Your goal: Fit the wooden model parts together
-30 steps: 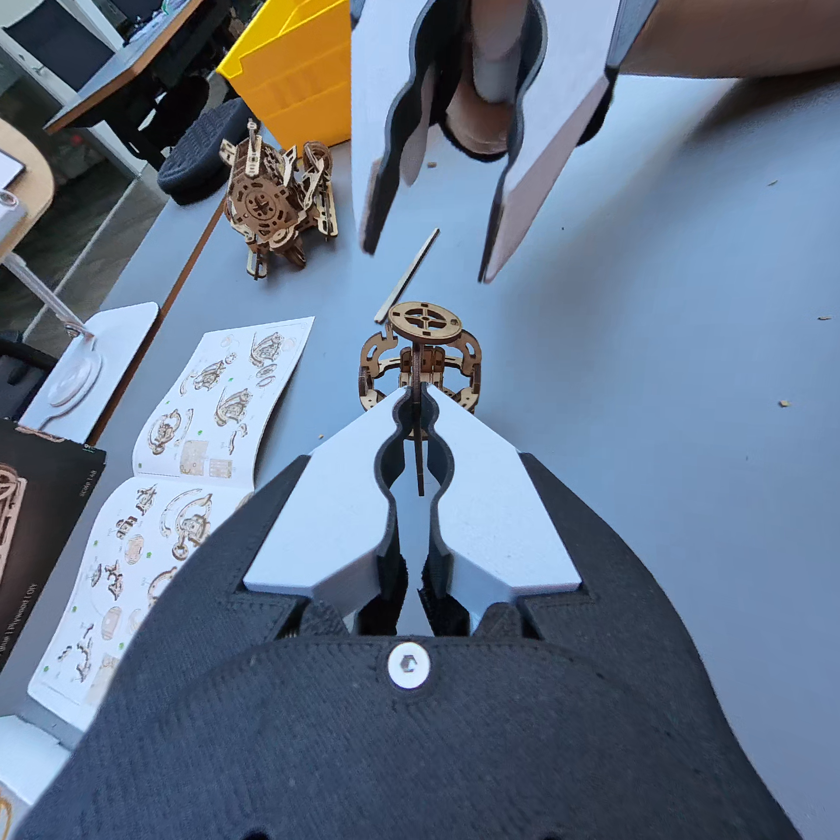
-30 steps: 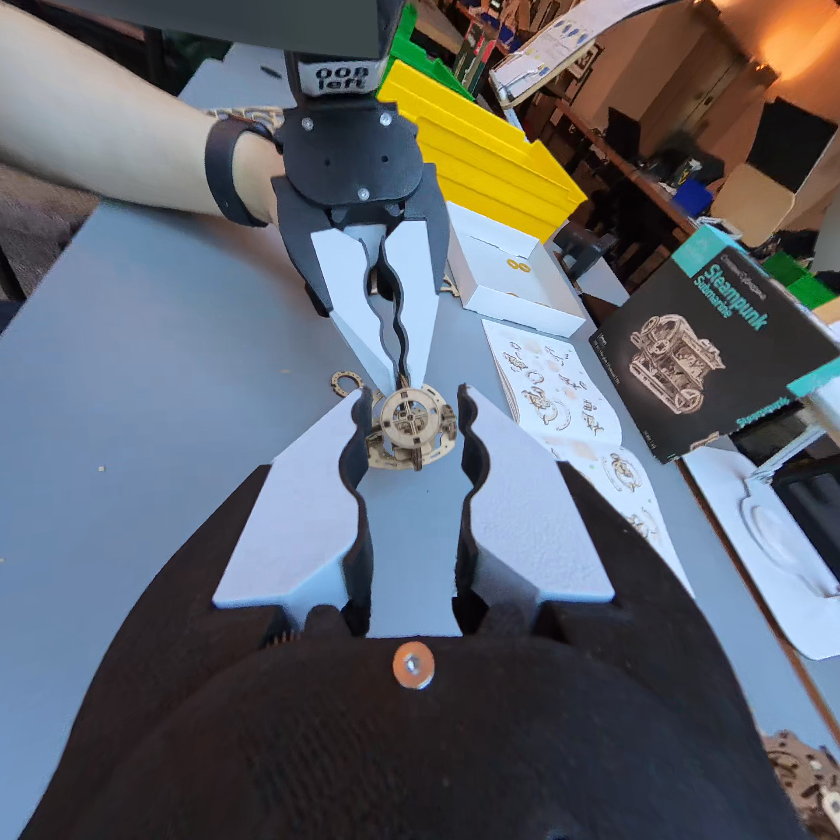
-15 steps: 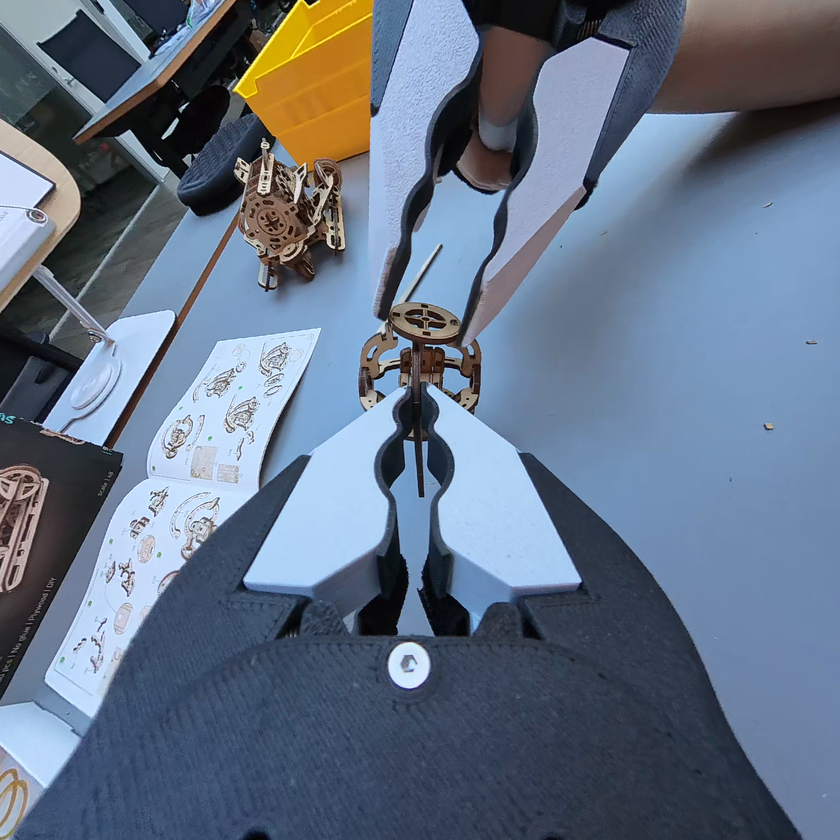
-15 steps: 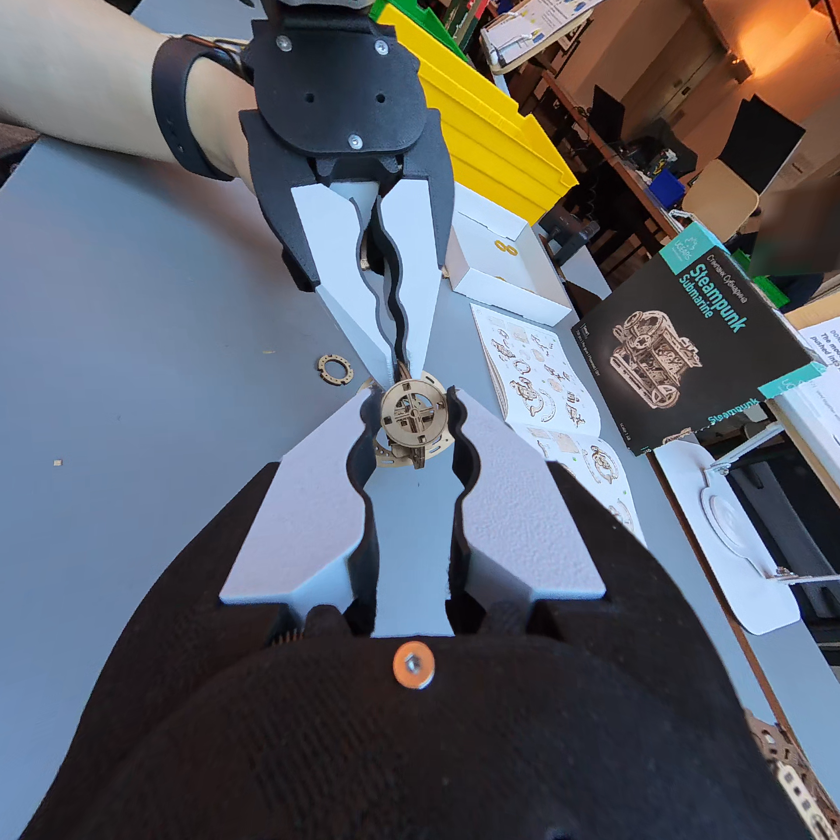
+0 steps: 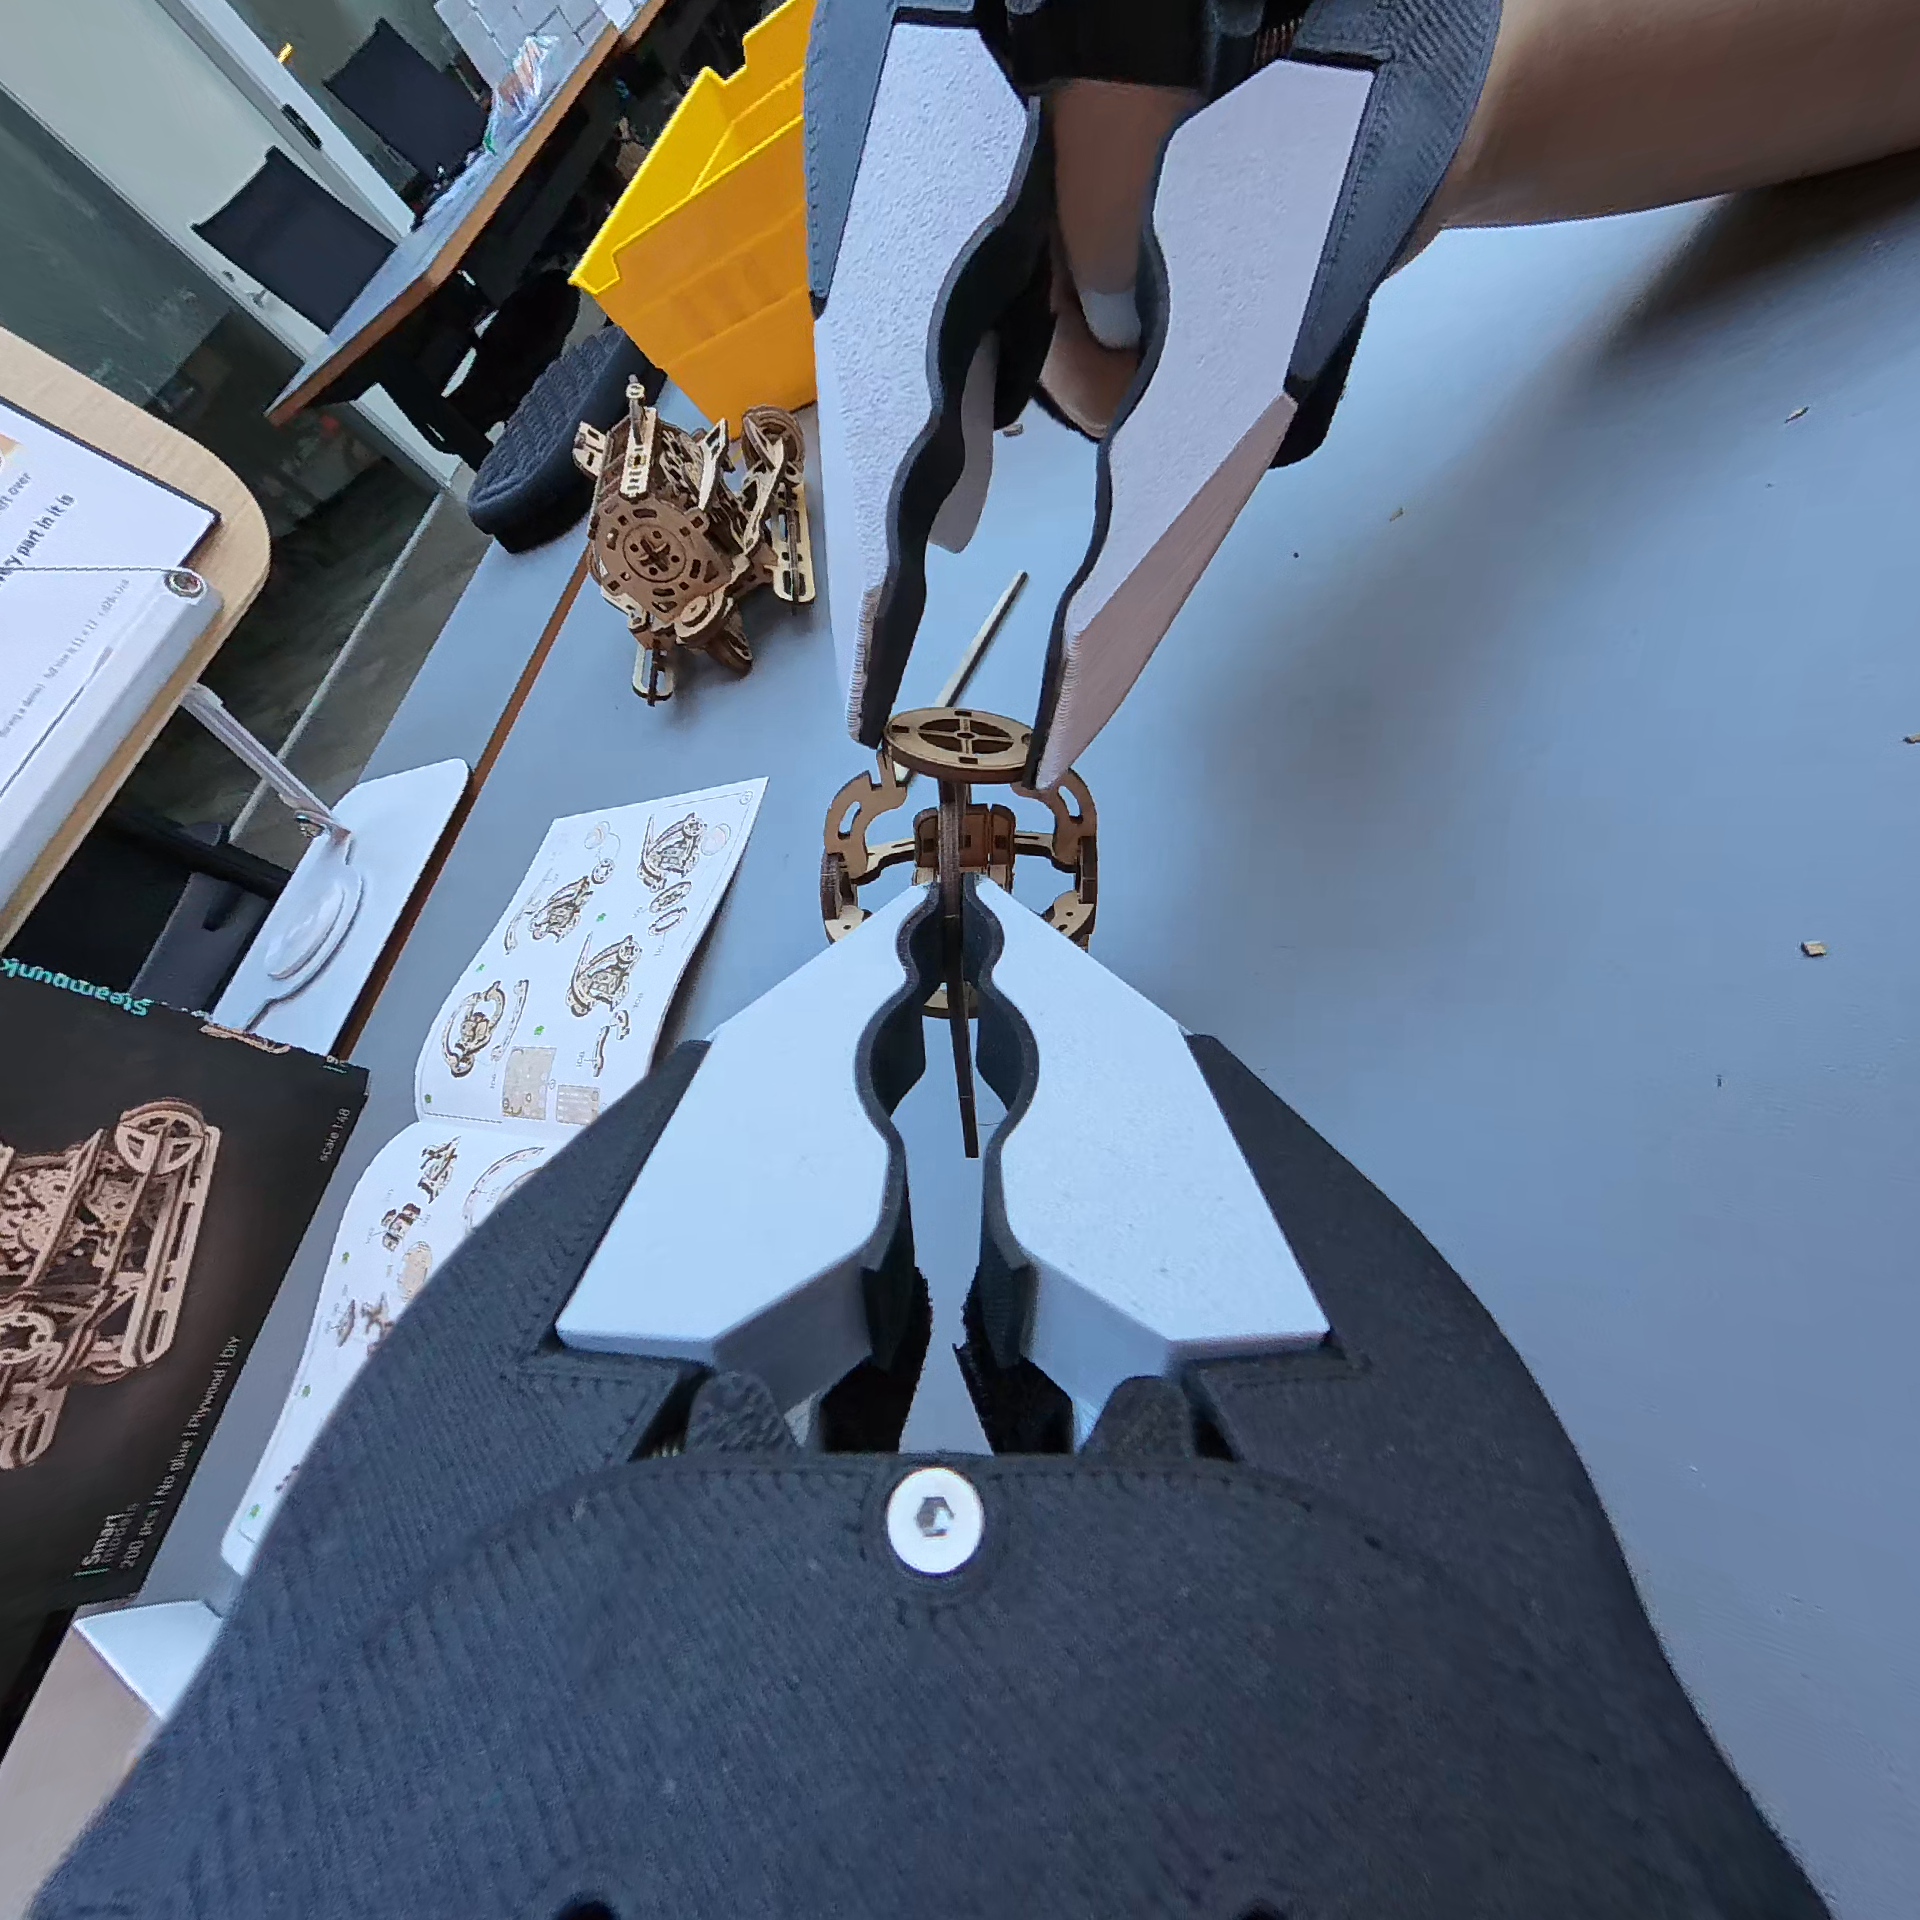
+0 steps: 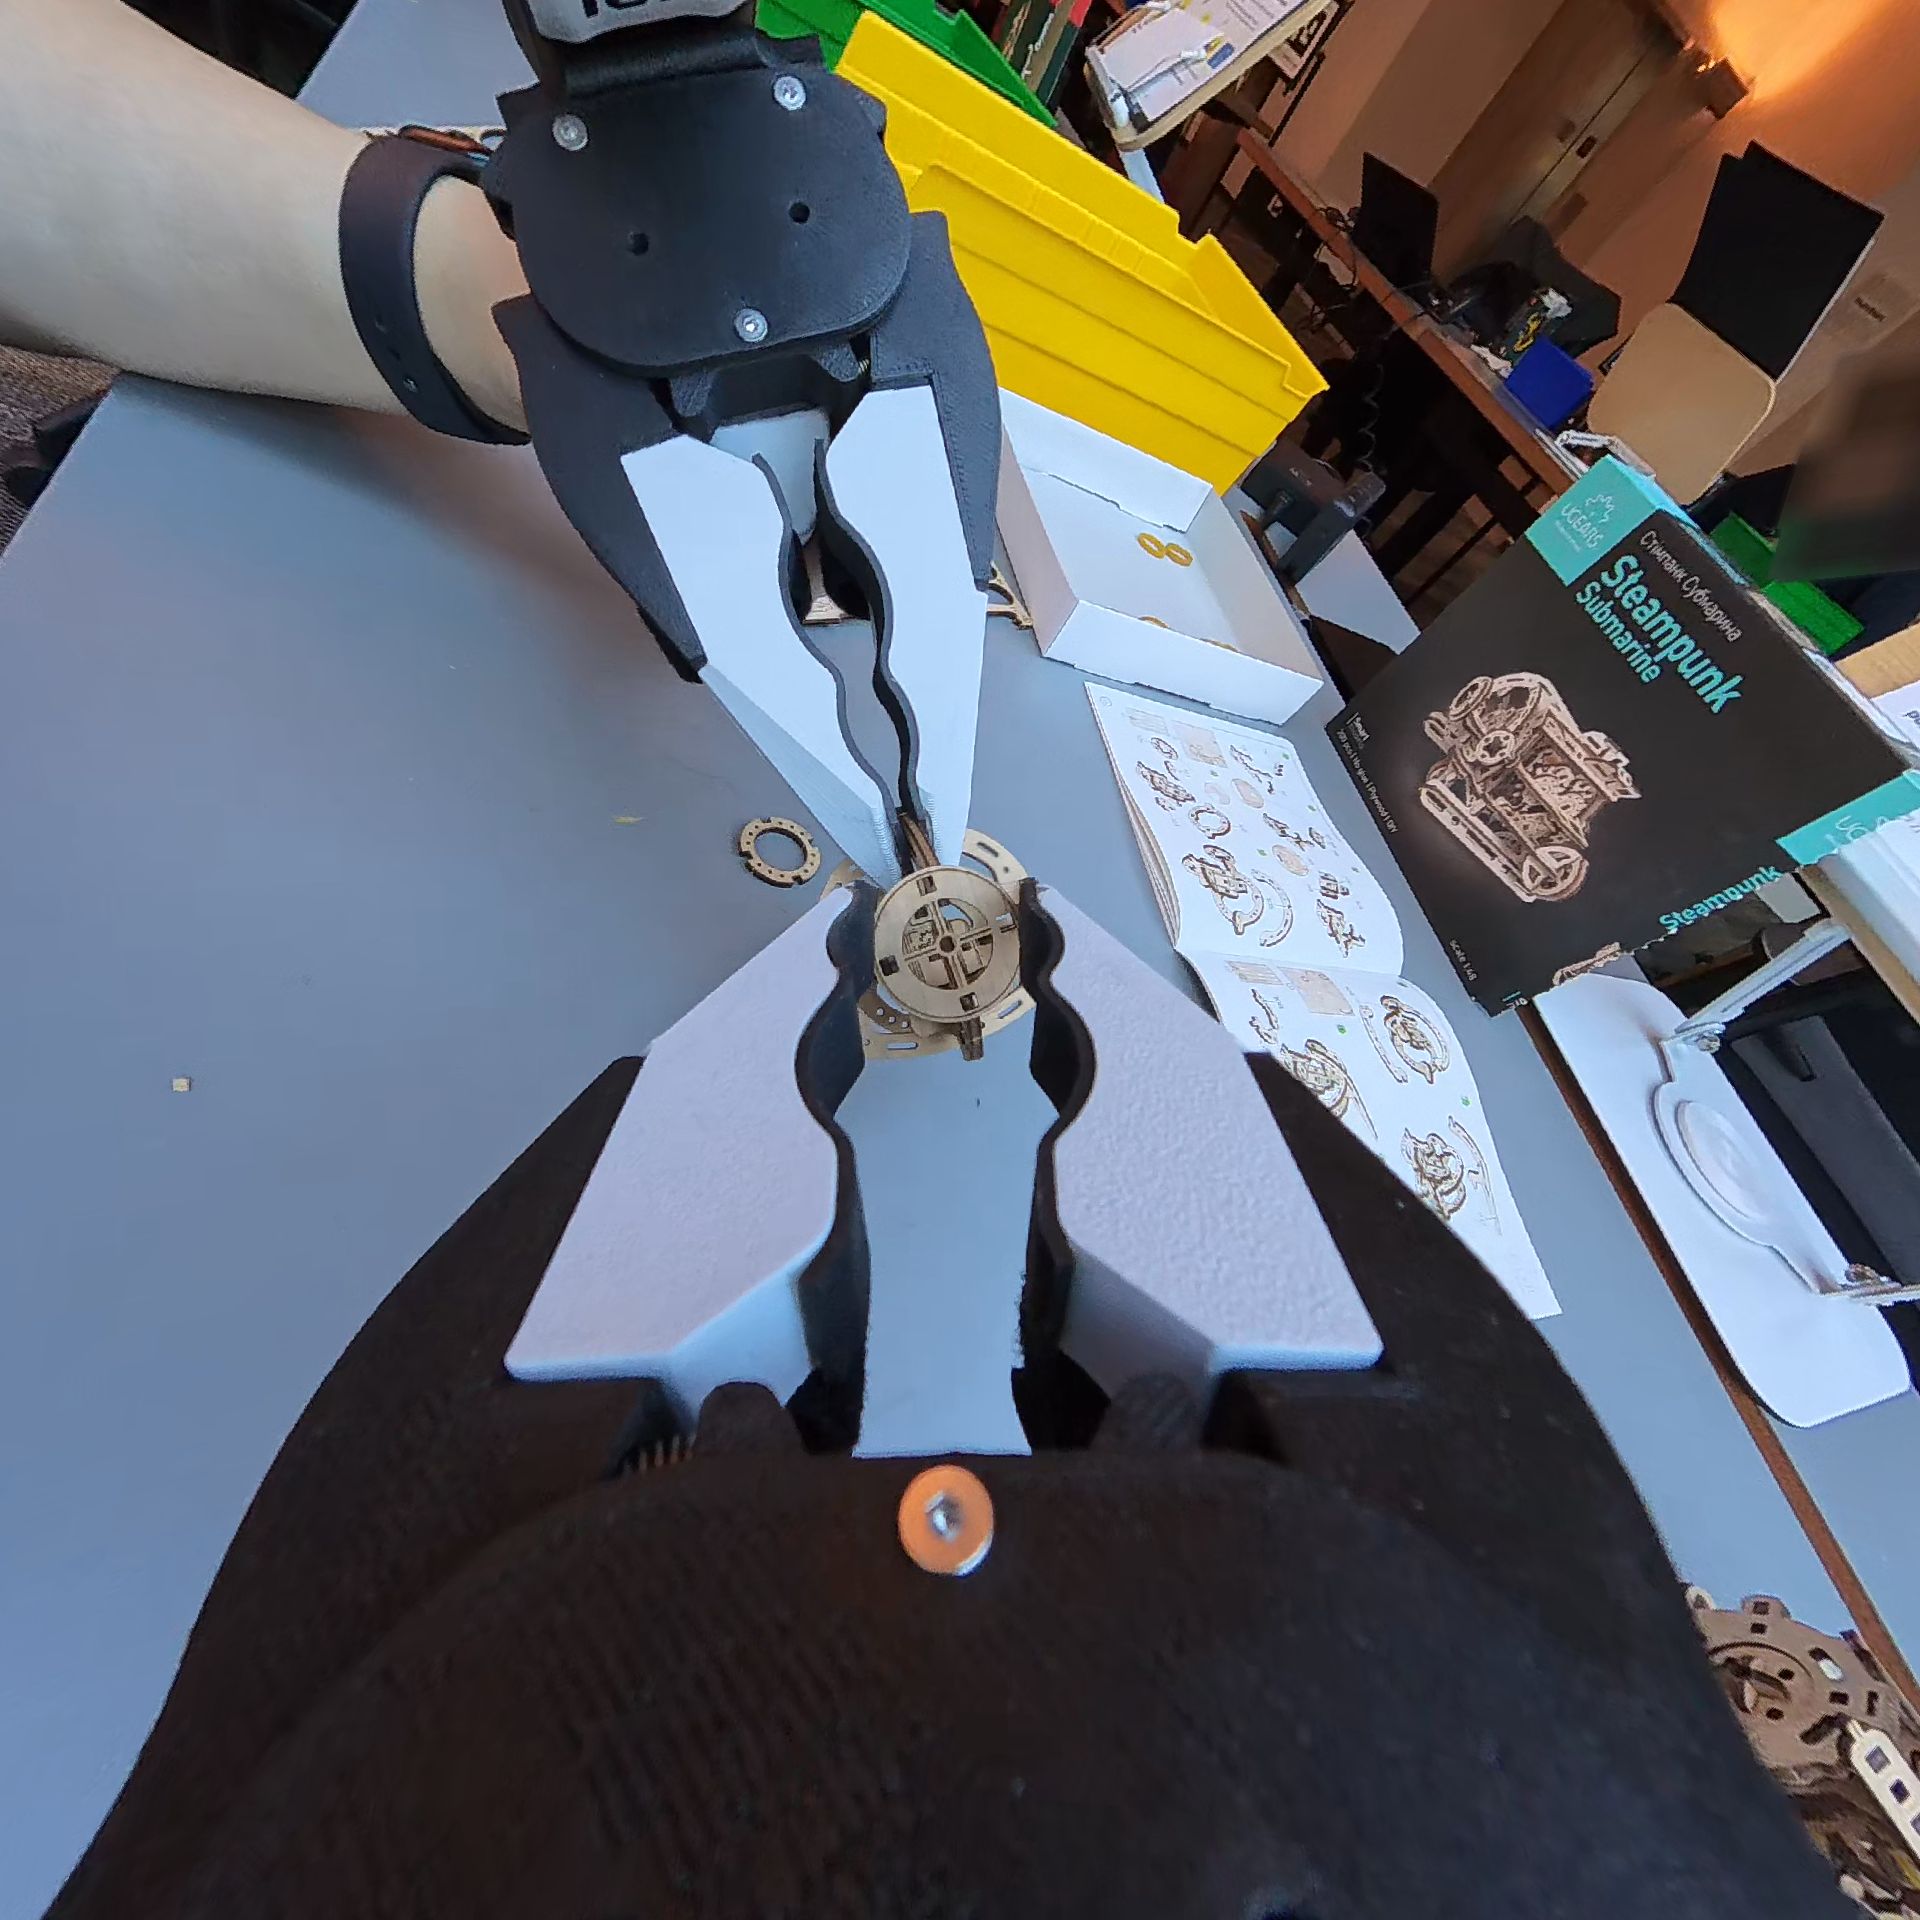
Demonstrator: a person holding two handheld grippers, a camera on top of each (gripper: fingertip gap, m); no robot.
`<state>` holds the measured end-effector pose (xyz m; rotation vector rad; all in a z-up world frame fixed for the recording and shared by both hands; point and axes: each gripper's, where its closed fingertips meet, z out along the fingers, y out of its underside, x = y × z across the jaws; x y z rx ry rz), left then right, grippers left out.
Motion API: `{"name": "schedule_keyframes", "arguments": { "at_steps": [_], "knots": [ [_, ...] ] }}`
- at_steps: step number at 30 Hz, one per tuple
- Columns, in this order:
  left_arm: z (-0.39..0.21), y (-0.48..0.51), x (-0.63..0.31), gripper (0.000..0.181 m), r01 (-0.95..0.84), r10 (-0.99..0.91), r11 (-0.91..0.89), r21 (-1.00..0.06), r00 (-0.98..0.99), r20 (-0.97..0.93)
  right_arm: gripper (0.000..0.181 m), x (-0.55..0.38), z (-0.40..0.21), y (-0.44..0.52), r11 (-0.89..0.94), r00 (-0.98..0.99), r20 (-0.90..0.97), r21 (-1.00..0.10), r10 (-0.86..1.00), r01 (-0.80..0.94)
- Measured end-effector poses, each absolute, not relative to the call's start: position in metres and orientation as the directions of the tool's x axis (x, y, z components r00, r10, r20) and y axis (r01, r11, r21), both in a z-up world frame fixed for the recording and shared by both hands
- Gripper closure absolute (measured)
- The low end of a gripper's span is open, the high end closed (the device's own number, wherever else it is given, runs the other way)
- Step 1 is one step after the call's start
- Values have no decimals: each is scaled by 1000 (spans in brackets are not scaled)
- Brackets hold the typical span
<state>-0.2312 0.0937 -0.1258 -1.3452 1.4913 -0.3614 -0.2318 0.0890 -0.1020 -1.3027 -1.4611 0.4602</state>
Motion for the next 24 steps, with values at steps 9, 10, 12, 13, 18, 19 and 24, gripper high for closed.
{"name": "schedule_keyframes", "arguments": {
  "at_steps": [9,10,12,13,18,19,24],
  "knots": [
    [-127,91,-230,181,-542,-858,336,-770,160,-487,156,-231,-102,88,328,180,450,-822,875,465],
    [-127,90,-230,181,-537,-857,344,-770,155,-491,156,-231,-101,87,327,179,447,-825,876,461],
    [-126,89,-230,181,-525,-858,351,-775,151,-491,156,-232,-100,86,323,183,443,-829,877,456],
    [-125,89,-231,181,-520,-860,352,-779,150,-488,156,-232,-99,86,326,185,446,-828,876,456],
    [-125,89,-231,181,-521,-857,354,-777,151,-492,156,-232,-99,86,332,196,461,-821,865,465],
    [-125,89,-231,181,-521,-852,364,-772,149,-502,156,-232,-99,86,327,201,455,-825,867,461],
    [-124,85,-229,180,-524,-823,420,-741,124,-554,159,-232,-96,85,316,212,441,-838,872,445]
  ]
}}
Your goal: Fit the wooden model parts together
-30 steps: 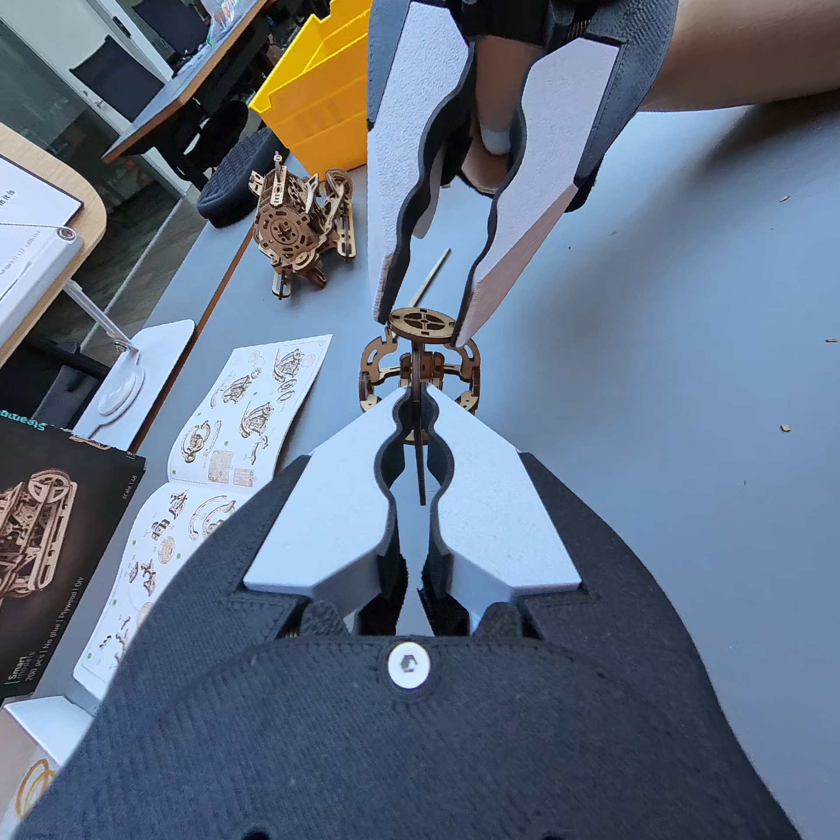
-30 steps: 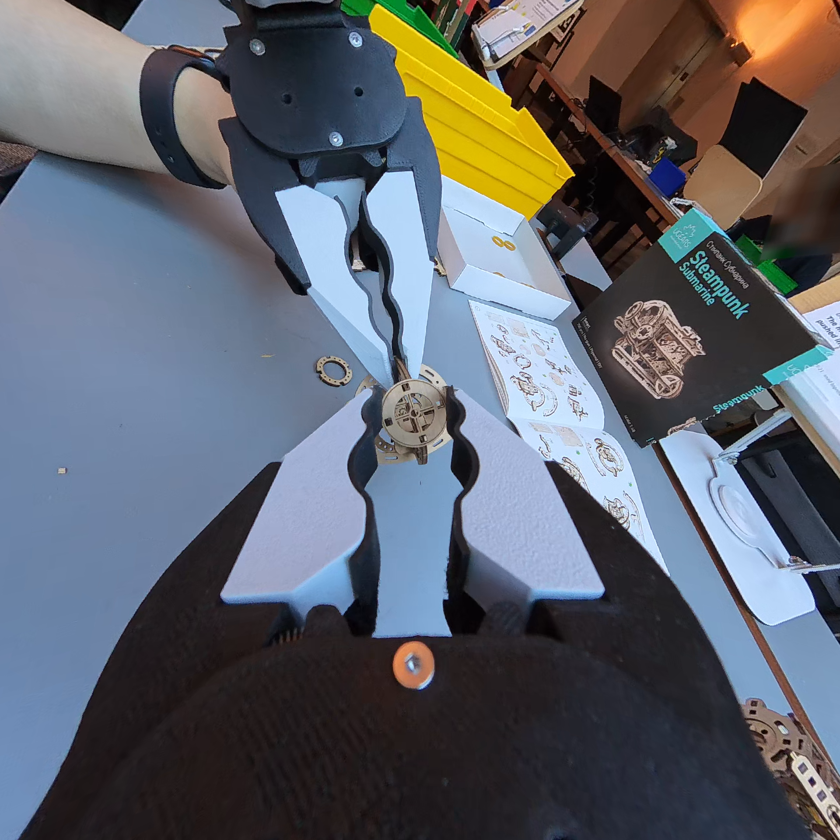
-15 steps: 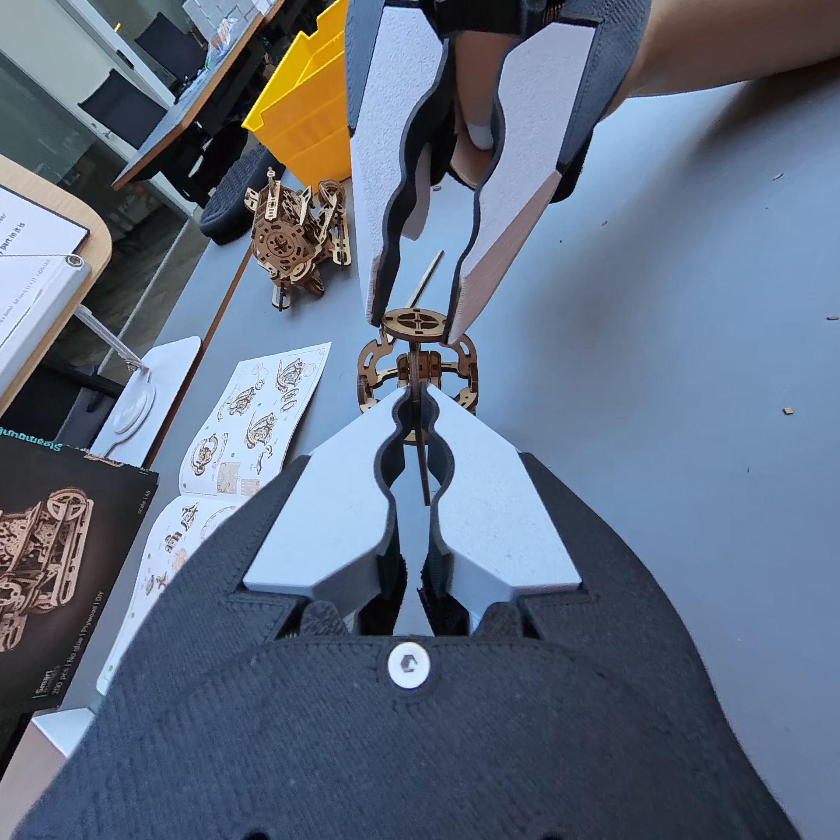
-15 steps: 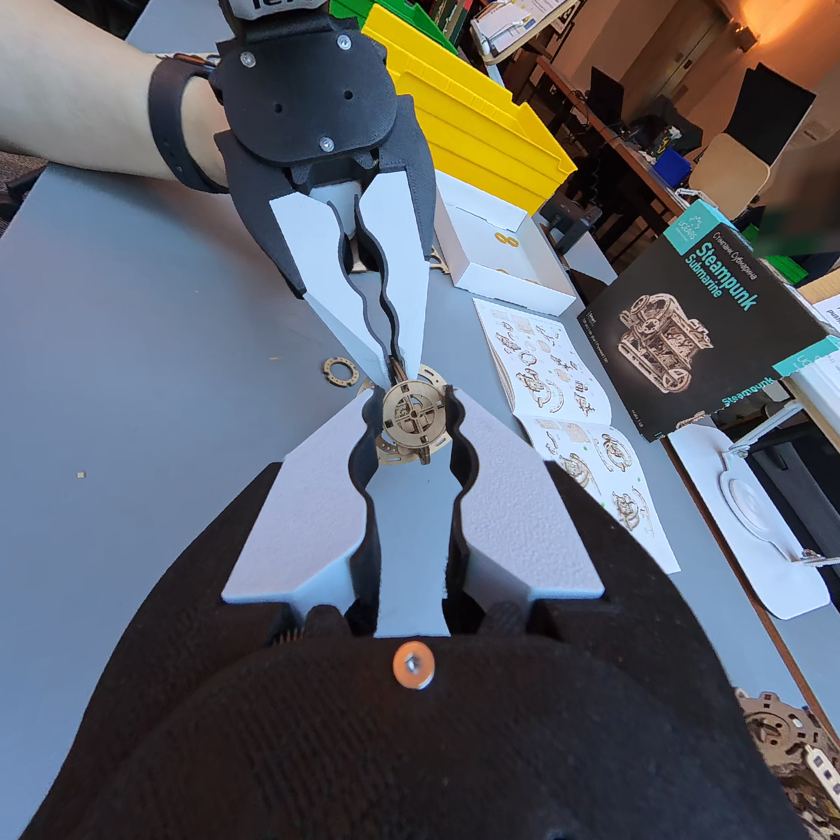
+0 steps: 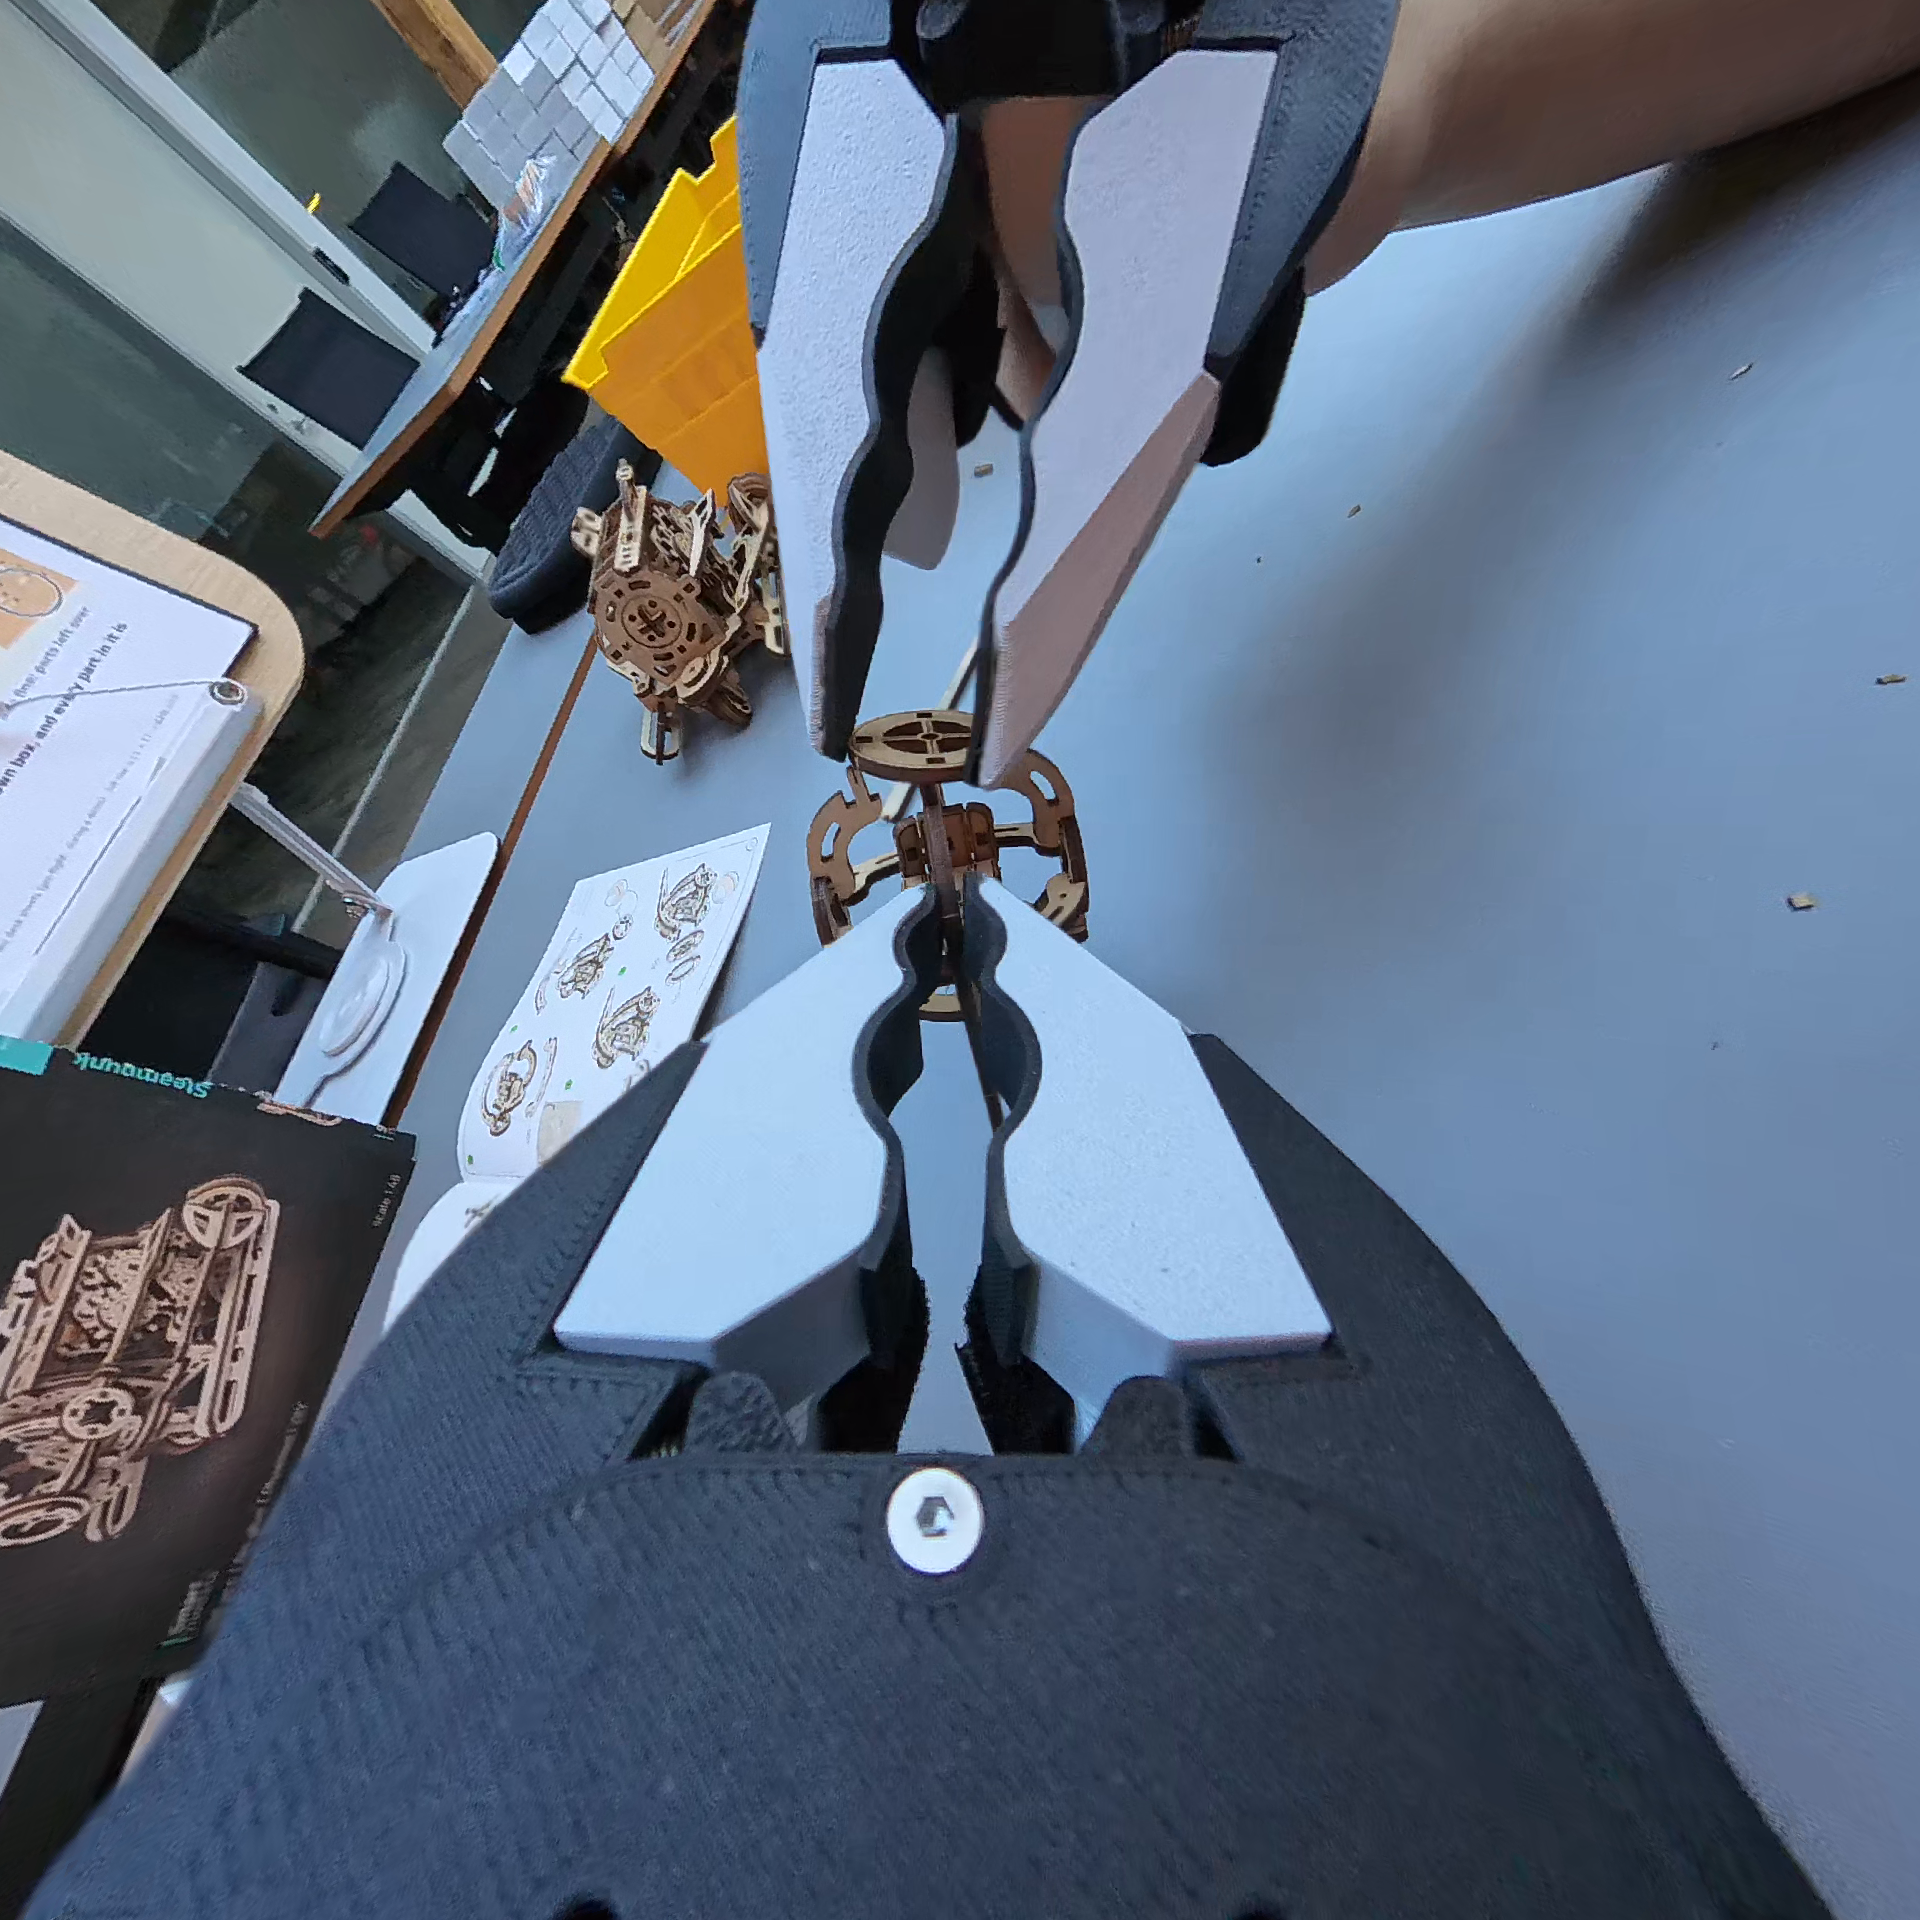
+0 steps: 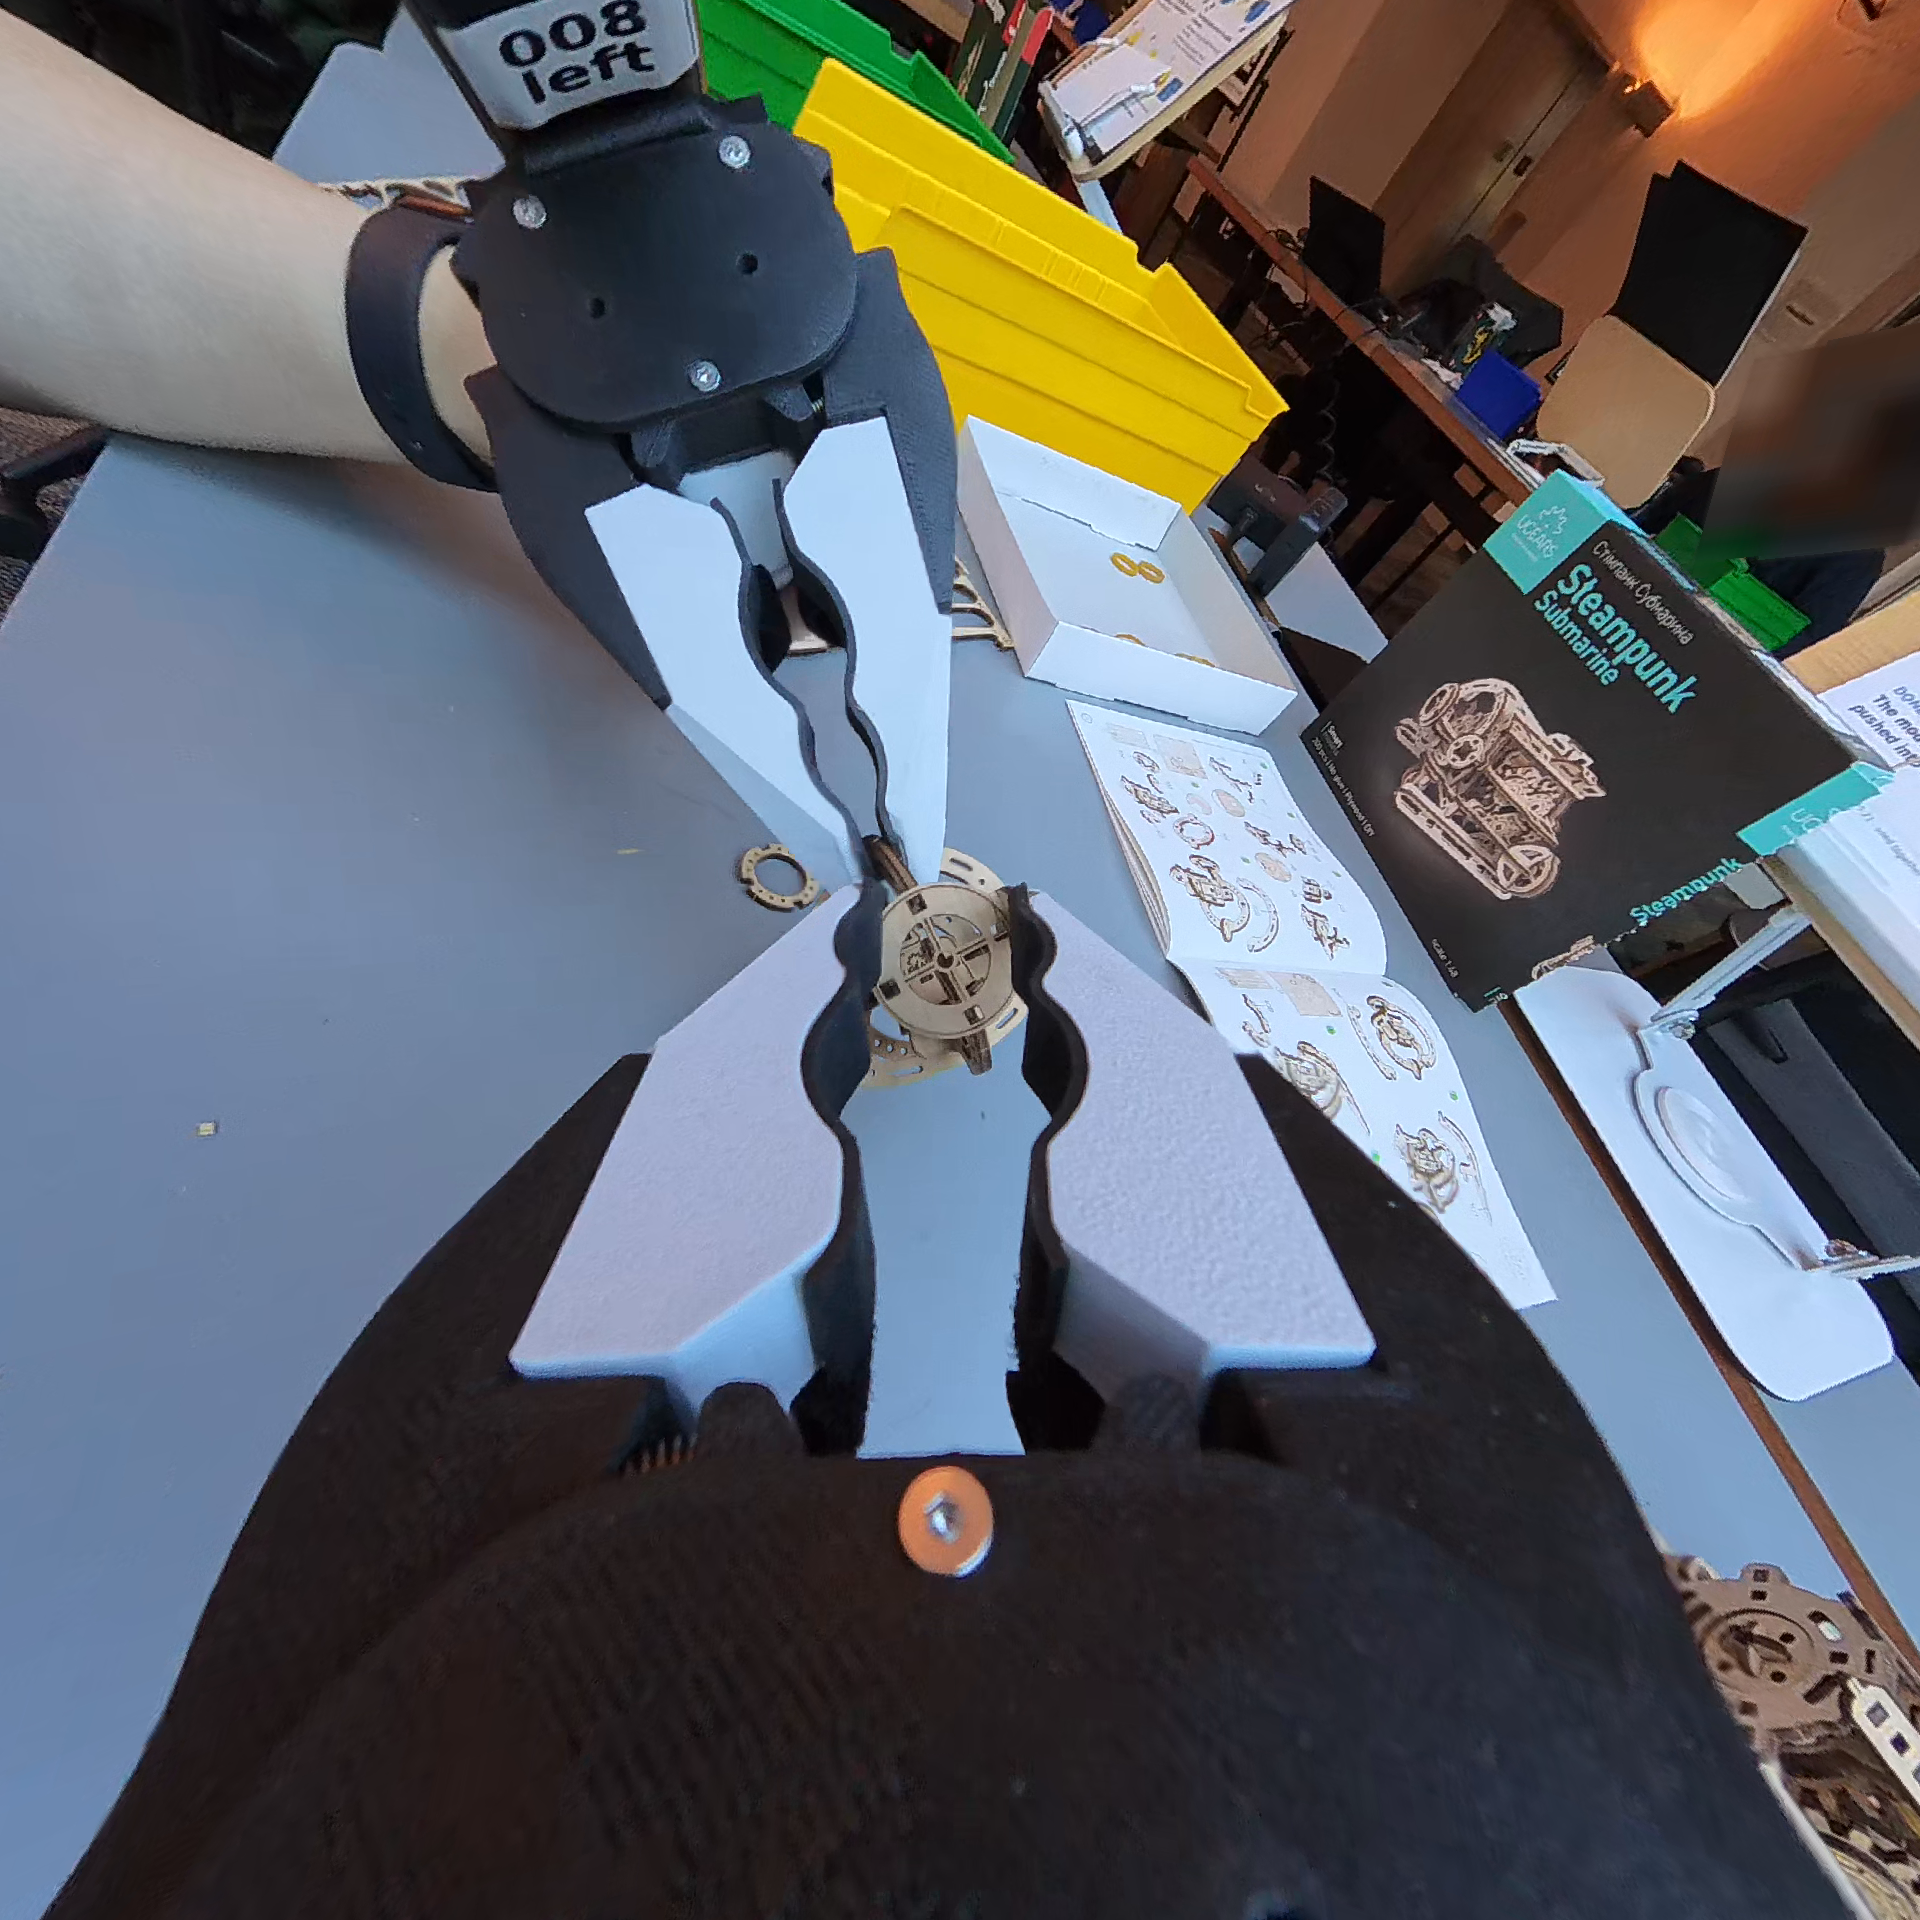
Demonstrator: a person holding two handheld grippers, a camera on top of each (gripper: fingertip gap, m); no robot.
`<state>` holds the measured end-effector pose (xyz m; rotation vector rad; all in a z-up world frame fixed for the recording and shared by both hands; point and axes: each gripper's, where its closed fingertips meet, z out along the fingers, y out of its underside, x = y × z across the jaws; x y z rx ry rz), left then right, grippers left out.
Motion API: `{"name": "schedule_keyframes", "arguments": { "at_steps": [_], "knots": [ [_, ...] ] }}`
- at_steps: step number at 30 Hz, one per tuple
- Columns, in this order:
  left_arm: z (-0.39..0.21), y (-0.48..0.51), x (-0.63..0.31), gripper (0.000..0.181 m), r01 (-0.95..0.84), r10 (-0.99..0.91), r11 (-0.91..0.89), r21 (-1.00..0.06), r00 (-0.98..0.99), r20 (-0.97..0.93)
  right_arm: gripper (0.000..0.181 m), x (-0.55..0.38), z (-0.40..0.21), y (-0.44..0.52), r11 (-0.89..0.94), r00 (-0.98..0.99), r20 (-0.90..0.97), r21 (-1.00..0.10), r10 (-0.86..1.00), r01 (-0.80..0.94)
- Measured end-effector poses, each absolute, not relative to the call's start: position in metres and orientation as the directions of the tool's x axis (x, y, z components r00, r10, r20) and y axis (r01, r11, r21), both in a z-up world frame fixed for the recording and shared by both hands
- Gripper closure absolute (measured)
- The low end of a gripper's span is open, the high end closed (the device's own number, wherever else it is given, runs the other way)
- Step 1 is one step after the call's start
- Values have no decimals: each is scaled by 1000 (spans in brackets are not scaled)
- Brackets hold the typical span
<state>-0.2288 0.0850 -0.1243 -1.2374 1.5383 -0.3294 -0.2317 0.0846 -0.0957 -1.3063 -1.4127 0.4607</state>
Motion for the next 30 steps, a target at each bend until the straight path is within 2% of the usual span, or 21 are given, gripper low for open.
{"name": "schedule_keyframes", "arguments": {
  "at_steps": [2,3,4,7,11,14,19,21,30],
  "knots": [
    [-125,83,-227,180,-523,-816,437,-732,113,-567,165,-233,-95,82,314,204,431,-845,879,434],
    [-126,81,-225,181,-519,-820,440,-733,102,-564,181,-233,-95,80,326,194,439,-842,877,431],
    [-128,77,-222,181,-511,-829,437,-740,91,-552,181,-232,-95,82,357,193,476,-823,858,442],
    [-137,84,-220,181,-542,-838,398,-740,113,-534,169,-230,-105,80,396,141,520,-776,843,491],
    [-137,90,-224,181,-521,-862,349,-779,148,-486,155,-228,-102,79,324,174,429,-843,886,430],
    [-130,90,-226,181,-478,-875,327,-815,172,-452,146,-223,-99,85,321,202,433,-848,878,422],
    [-125,91,-226,181,-447,-888,303,-842,188,-419,145,-225,-108,86,315,201,444,-829,873,462],
    [-125,90,-225,181,-449,-887,307,-839,185,-423,152,-226,-106,88,310,217,441,-836,871,453],
    [-119,89,-224,181,-431,-882,312,-847,199,-426,153,-223,-99,90,266,259,399,-864,880,427]
  ]
}}
